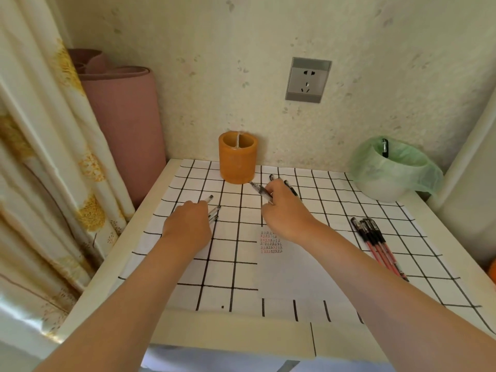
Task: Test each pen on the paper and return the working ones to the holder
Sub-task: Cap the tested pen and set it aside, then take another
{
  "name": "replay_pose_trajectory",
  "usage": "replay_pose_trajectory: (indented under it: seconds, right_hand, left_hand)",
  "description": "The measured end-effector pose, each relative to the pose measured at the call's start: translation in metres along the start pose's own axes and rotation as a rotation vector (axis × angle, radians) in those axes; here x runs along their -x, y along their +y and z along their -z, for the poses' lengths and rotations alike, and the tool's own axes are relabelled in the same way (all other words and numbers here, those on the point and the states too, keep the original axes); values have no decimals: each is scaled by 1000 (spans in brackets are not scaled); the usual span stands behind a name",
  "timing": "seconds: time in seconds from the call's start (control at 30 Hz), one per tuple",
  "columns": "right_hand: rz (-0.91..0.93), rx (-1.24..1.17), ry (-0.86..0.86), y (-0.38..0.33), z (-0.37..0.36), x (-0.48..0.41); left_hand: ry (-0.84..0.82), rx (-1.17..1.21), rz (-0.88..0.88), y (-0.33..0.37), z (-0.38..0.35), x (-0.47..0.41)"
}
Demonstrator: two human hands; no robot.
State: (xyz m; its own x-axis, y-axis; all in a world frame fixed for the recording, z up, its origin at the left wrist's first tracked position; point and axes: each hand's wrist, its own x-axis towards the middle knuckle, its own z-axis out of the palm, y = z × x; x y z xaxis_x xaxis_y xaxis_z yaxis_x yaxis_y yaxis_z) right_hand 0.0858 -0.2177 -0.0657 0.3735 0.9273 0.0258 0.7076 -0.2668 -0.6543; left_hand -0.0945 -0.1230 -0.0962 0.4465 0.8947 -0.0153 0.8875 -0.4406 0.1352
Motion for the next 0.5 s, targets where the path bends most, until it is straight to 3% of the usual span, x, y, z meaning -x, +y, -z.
replay_pose_trajectory:
  seconds: [0.27, 0.5]
  right_hand:
    - [-112, 206, 199, 22, -1, -37]
    - [-156, 328, 222, 24, -19, -46]
  left_hand:
    - [-52, -2, 11, -10, 7, -1]
    - [-83, -93, 6, -19, 9, 0]
